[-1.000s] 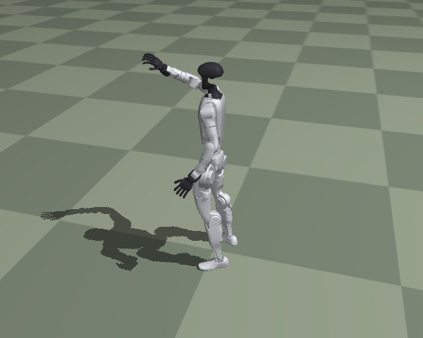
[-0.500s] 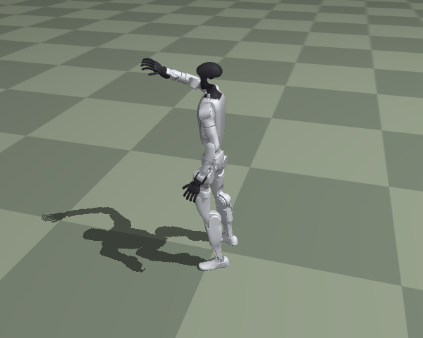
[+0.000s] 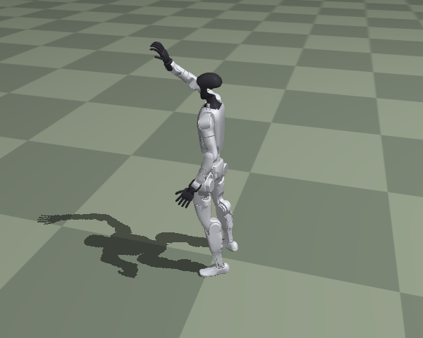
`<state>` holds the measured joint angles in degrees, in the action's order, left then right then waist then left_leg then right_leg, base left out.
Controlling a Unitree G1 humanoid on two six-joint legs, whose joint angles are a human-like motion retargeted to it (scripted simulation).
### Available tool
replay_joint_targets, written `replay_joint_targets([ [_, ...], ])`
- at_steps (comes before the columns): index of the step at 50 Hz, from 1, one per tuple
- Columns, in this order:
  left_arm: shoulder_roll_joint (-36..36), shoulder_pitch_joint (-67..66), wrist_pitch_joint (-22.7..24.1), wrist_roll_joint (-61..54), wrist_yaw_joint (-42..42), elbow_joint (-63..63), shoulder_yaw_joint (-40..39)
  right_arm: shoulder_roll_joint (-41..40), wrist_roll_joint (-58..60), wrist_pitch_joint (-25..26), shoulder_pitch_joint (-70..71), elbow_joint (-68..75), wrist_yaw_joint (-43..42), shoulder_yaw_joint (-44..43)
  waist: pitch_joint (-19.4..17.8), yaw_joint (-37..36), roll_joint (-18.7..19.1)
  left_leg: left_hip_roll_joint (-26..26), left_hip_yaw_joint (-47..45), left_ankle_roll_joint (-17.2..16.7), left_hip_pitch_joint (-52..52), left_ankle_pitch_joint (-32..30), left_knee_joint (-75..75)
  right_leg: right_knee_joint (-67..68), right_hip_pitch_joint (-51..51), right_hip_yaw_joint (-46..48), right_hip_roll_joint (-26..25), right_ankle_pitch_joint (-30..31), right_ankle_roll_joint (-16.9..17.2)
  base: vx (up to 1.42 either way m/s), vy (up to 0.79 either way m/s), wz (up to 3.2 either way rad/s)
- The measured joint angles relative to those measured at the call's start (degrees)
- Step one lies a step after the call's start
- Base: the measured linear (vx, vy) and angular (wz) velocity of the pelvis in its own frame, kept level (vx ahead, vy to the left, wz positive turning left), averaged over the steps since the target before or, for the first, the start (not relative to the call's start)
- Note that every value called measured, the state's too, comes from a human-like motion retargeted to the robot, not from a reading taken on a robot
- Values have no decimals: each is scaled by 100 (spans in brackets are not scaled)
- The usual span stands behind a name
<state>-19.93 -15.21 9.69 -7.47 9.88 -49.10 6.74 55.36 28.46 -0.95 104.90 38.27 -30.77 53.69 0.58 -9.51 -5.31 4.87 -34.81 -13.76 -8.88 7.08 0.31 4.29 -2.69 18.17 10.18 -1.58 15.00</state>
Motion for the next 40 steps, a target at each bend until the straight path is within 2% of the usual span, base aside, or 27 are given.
replay_joint_targets([
  [5,57,-108,212,173,-32,-100,133,469,48,-736,-1285,-1765,-87,-427,-38,-39,66,49,-106,8,-45,14,10,-10,20,-96,-73,16,0,0,-2,-18],
  [8,81,-142,355,291,18,-159,146,618,213,-993,-1948,-2204,-262,-779,-52,-97,85,82,-167,7,-53,14,12,-11,53,-151,-120,32,0,-1,-2,-14],
  [10,83,-135,387,309,107,-201,167,654,271,-897,-2297,-2091,-509,-1057,-59,-137,83,89,-187,11,-50,13,9,-10,70,-169,-131,42,0,0,0,0],
  [15,7,-50,233,204,228,-265,271,479,-319,-215,-2640,-875,-1070,-1916,-62,-171,44,48,-146,37,-14,5,-8,-10,85,-138,-84,50,0,0,0,0],
  [19,-72,-20,169,155,255,-222,300,451,-755,-81,-2518,-568,-1239,-2241,-48,-97,26,7,-73,33,38,-15,-26,-21,91,-73,-34,50,0,0,1,4],
  [24,-104,-31,211,49,328,-145,363,692,-631,-394,-2397,-1738,-1227,-1789,-27,36,46,-16,-21,22,86,-44,-49,-45,104,-22,-14,52,0,0,0,0],
  [32,-117,9,292,177,15,15,391,798,368,-997,-1509,-3714,-341,-483,-16,90,100,25,-77,16,54,-46,-48,-51,108,-70,-70,46,0,0,0,0],
  [35,-106,65,335,183,15,75,367,634,623,-1002,-1051,-3654,-313,-105,-21,57,100,40,-91,17,25,-36,-39,-42,88,-83,-83,39,0,0,0,0],
  [40,-116,227,322,81,210,36,472,159,542,-422,-516,-2117,-936,58,-18,-14,53,23,-36,31,-1,-18,-23,-24,27,-34,-44,22,0,0,1,4],
])
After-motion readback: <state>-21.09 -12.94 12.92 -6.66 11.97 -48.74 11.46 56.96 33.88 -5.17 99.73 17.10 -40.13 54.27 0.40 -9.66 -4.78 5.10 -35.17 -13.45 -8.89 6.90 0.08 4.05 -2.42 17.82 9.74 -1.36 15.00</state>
